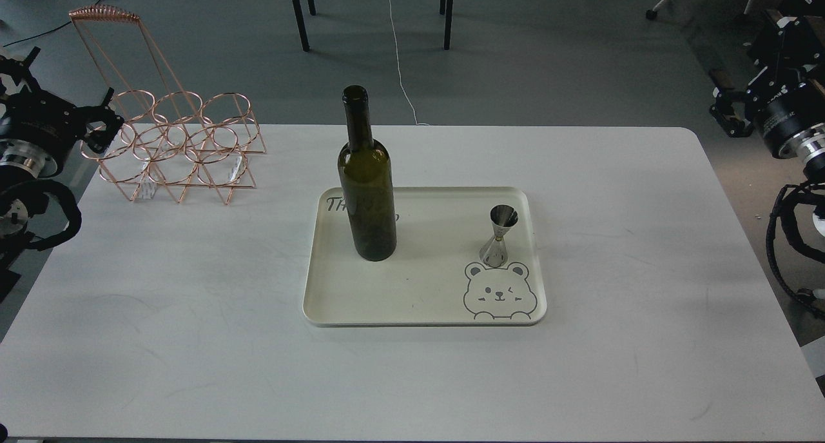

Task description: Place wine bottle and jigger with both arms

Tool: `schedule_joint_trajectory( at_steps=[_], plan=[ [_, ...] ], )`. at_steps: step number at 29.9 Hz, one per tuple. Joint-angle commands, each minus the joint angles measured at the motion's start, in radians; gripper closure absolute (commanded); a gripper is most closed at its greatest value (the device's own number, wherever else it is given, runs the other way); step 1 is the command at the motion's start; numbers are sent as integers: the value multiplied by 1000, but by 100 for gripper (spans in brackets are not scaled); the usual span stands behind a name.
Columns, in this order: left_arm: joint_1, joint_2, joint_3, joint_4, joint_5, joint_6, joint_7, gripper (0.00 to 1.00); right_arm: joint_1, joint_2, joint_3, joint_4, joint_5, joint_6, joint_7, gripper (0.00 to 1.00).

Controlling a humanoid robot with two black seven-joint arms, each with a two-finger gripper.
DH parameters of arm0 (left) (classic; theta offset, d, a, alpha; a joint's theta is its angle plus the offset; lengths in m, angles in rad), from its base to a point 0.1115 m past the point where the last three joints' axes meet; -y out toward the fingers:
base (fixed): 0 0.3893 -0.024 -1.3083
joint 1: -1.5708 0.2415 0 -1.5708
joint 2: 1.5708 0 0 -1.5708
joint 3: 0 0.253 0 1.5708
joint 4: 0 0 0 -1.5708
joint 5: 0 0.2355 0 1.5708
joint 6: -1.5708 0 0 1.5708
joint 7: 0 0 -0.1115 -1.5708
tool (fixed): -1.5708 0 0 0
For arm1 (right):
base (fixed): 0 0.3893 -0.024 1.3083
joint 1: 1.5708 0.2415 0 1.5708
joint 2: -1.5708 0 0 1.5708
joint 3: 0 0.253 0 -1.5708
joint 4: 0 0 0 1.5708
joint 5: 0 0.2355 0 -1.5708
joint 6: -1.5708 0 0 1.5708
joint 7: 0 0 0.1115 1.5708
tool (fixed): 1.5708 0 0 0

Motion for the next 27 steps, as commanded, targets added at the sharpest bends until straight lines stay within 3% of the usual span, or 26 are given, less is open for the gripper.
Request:
schedule_joint_trajectory(
  at_steps=[1, 7, 12, 20, 27],
  plan=[
    [-2, 1, -2, 0, 0, 0, -1, 1, -69, -62, -2, 177, -214, -112, 0, 1],
    [-4, 9, -4, 0, 0, -2, -1, 1, -171, -82, -5, 323, -666, -322, 0, 1],
    [-2, 11, -5, 0, 0, -2, -3, 1, -222, -63, -7, 337, -1010, -414, 0, 2],
    [-4, 1, -8, 0, 0, -2, -4, 1, -196, 104, -129, 164, -1455, -503, 0, 6],
    [-2, 12, -7, 0, -1, -3, -6, 1, -104, 228, -302, 8, -1524, -565, 0, 9]
  ],
)
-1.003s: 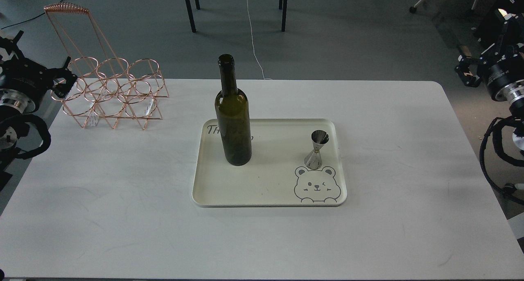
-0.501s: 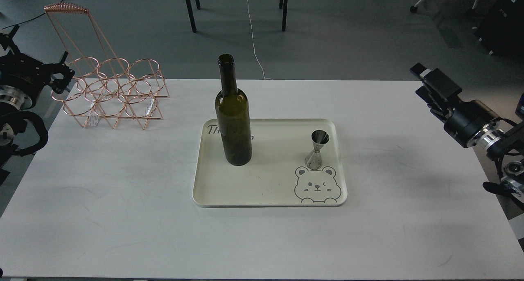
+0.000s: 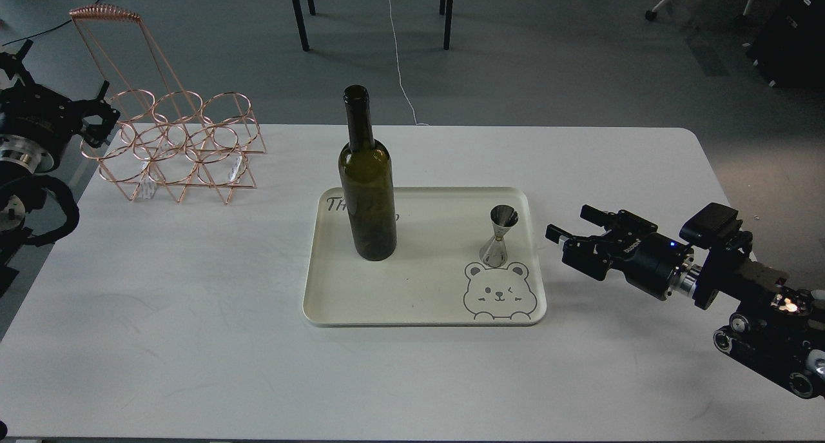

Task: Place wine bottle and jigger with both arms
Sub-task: 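Reach the right gripper toward the steel jigger on the tray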

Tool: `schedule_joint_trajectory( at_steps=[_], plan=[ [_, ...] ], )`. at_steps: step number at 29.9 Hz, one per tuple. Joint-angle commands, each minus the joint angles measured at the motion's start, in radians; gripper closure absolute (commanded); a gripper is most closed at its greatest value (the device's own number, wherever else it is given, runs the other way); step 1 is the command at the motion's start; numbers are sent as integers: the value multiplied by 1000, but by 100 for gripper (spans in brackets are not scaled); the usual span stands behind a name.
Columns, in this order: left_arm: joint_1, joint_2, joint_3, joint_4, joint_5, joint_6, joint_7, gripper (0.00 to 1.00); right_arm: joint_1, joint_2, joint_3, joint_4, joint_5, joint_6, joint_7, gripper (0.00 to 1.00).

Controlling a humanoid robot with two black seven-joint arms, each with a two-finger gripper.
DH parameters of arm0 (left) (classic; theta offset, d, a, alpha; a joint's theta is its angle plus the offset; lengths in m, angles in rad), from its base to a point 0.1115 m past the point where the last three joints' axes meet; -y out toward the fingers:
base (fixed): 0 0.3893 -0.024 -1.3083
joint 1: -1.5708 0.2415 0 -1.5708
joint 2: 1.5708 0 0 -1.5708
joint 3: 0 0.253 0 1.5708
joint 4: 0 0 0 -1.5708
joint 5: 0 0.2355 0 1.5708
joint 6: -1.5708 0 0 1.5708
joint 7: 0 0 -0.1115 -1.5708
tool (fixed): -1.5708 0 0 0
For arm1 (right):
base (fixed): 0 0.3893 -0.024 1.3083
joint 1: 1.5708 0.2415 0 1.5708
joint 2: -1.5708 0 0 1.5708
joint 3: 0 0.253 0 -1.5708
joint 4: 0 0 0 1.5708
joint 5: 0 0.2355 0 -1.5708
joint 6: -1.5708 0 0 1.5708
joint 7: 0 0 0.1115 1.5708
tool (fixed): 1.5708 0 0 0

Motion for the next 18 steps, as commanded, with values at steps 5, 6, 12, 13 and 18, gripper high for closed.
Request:
schedule_joint_trajectory(
  at_steps=[5, 6, 12, 13, 18],
  plan=[
    [1, 8, 2, 1, -2, -19, -1, 1, 98, 143, -144, -136, -8, -25, 0, 26],
    [1, 8, 2, 1, -2, -19, -1, 1, 106, 156, -150, -148, -8, -25, 0, 29],
    [1, 8, 2, 2, -2, -21, -1, 1, 141, 208, -181, -197, -8, -25, 0, 37],
    [2, 8, 2, 2, -3, -21, -1, 1, 147, 214, -187, -204, -8, -25, 0, 39],
    [2, 6, 0, 2, -3, -19, -2, 1, 163, 257, -216, -236, -8, -25, 0, 47]
  ],
)
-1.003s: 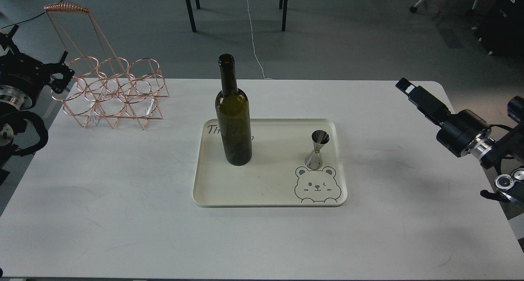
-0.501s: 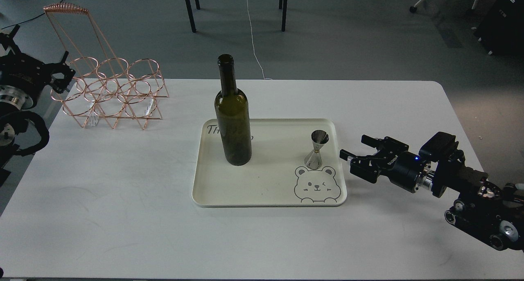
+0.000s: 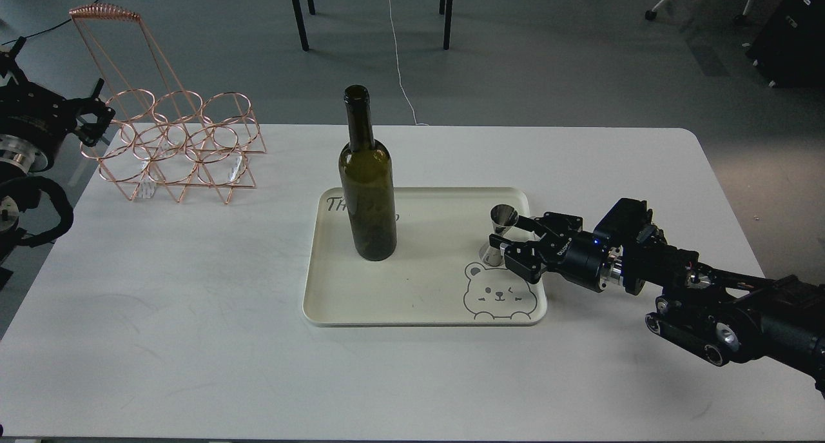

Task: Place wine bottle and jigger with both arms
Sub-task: 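Reach the right gripper toward the steel jigger on the tray, then close the right gripper on the jigger and lift it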

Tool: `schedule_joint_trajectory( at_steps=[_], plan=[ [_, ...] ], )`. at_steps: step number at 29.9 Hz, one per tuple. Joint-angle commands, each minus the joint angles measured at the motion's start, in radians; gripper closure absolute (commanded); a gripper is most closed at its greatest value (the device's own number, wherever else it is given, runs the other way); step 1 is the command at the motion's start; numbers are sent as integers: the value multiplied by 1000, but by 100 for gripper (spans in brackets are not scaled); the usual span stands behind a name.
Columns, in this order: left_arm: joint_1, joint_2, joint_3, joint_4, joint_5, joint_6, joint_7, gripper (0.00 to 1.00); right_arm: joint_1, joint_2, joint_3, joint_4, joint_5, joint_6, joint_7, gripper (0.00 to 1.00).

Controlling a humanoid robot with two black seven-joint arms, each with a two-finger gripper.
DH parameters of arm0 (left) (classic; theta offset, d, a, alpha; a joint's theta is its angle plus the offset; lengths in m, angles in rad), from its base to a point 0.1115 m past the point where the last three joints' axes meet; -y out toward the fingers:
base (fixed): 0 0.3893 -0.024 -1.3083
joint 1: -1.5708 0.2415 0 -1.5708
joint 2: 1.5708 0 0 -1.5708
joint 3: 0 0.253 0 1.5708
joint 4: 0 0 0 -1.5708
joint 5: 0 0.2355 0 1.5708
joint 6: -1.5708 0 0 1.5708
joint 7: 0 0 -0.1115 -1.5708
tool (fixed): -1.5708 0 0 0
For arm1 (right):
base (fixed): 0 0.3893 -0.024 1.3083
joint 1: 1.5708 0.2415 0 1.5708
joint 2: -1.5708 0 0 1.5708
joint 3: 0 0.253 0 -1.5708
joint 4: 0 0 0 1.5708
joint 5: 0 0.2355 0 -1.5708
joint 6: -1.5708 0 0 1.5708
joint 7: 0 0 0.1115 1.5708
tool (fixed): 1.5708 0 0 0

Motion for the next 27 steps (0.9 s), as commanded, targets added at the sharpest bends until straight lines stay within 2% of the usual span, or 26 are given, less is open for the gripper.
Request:
schedule_joint_trajectory(
  at_steps=[1, 7, 12, 14, 16, 18, 22, 27],
  plan=[
    [0, 0, -2, 0, 0, 2, 0, 1, 6, 32, -17, -25, 0, -1, 0, 50],
    [-1, 9, -2, 0, 0, 2, 0, 1, 7, 43, -17, -38, 0, -1, 0, 69],
    [-1, 8, -2, 0, 0, 2, 0, 1, 6, 43, -17, -39, 0, -29, 0, 74],
    [-1, 8, -2, 0, 0, 2, 0, 1, 6, 41, -17, -39, 0, -33, 0, 81],
    [-1, 8, -2, 0, 0, 2, 0, 1, 7, 41, -17, -41, 0, -37, 0, 93],
    [-1, 8, -2, 0, 0, 2, 0, 1, 10, 41, -17, -42, 0, -49, 0, 99],
    [-1, 11, -3, 0, 0, 2, 0, 1, 12, 31, -14, -41, 2, -99, 0, 99],
    [-3, 20, -3, 0, 0, 5, 0, 1, 13, -23, 6, -32, 11, -99, 0, 99]
  ],
)
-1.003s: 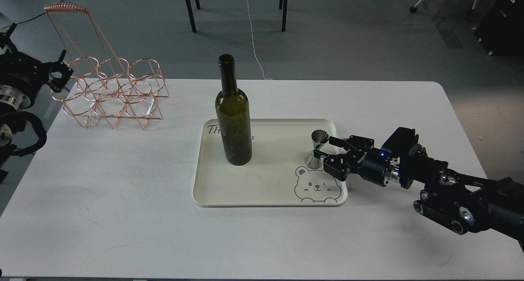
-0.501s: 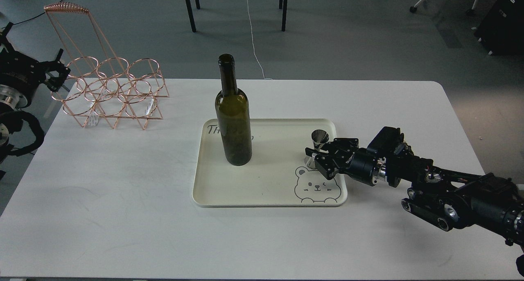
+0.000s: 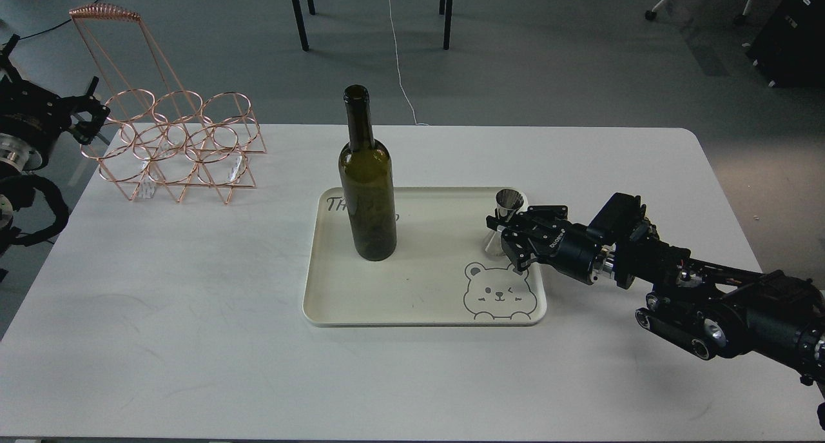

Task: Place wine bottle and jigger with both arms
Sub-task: 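Close the right gripper on the jigger and lift it, then carry the jigger off the tray and set it on the table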

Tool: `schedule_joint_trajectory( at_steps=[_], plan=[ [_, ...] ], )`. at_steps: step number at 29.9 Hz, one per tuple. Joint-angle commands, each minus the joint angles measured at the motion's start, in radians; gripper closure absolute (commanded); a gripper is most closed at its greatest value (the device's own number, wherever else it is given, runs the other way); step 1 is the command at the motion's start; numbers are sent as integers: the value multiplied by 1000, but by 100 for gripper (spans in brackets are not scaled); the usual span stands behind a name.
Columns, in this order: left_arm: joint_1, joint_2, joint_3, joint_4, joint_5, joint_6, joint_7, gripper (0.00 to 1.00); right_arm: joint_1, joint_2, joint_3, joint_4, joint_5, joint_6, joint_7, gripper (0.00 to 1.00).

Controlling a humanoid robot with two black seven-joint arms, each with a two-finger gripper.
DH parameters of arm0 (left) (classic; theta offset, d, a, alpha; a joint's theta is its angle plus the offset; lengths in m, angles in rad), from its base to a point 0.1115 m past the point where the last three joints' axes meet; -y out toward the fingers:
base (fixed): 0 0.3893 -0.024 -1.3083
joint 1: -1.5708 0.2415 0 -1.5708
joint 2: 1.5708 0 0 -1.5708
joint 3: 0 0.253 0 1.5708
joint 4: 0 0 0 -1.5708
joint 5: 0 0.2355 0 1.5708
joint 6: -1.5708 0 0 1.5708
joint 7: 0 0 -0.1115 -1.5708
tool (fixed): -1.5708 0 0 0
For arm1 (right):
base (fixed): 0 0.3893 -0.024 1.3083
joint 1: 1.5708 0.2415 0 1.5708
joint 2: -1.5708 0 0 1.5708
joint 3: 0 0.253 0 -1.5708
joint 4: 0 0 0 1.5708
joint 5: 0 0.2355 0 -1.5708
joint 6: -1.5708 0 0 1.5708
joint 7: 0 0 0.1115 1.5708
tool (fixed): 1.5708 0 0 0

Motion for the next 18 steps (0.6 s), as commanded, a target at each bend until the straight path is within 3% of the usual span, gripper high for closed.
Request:
schedule_joint_trajectory(
  at_steps=[1, 9, 18],
  plan=[
    [-1, 7, -1, 0, 0, 3, 0, 1, 0, -61, 21, 6, 7, -2, 0, 99],
    [-2, 18, 1, -5, 2, 4, 2, 1, -78, -211, 111, -7, 44, -2, 0, 99],
    [-11, 9, 3, -11, 2, 13, 3, 1, -196, -257, 113, -53, 145, -2, 0, 99]
  ],
)
